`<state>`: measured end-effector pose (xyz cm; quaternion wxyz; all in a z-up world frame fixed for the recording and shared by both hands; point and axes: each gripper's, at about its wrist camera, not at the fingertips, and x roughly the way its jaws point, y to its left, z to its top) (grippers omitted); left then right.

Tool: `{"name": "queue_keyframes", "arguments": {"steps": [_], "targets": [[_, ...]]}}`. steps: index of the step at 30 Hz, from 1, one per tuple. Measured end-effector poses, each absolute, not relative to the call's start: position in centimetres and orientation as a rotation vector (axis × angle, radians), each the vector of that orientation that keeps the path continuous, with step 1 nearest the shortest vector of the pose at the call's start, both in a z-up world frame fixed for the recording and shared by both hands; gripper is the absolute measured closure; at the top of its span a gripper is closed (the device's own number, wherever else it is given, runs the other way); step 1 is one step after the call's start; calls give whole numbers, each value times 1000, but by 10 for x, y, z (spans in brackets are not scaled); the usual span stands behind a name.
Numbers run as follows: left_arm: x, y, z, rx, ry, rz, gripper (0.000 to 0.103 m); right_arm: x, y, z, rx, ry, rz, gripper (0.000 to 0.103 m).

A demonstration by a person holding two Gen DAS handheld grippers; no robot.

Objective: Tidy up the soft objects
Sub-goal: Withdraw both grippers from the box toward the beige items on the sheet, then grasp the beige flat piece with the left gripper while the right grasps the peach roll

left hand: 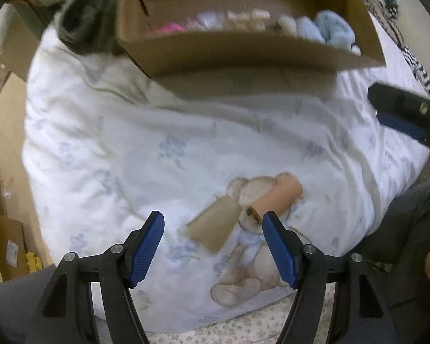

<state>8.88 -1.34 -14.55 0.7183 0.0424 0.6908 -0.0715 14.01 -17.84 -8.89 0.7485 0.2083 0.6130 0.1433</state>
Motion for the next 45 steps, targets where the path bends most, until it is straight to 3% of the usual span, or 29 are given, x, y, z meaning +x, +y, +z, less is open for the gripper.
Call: {"name": "queue_keyframes", "arguments": {"steps": [4, 5, 7, 9, 20, 24, 32, 36, 38, 45], "targets": [[89, -17, -164, 90, 1604, -176, 58, 142, -176, -92, 456, 1357, 310, 26], [89, -17, -167, 87, 1619, -171, 71, 142, -175, -93, 454, 1360, 311, 26], [90, -15, -167, 74, 1620, -168, 78, 142, -173, -93, 448, 1363, 316, 26], [92, -13, -161, 65, 1600, -167, 95, 142, -172, -94, 443, 1366, 323, 26], [110, 18, -106, -50, 1382, -10, 95, 135, -137, -128, 452, 1548, 453, 26], [110, 26, -100, -67, 1361, 12, 95, 132, -115, -144, 402, 1612, 503, 50], [111, 22, -99, -51, 1356, -2, 95, 126, -89, -160, 258, 1666, 532, 58], [111, 20, -102, -54, 1363, -10, 95, 128, -88, -160, 219, 1653, 536, 85], [111, 20, -103, -56, 1364, -11, 95, 130, -89, -157, 216, 1641, 550, 93], [110, 24, -100, -69, 1351, 2, 95, 129, -100, -125, 277, 1527, 599, 95]]}}
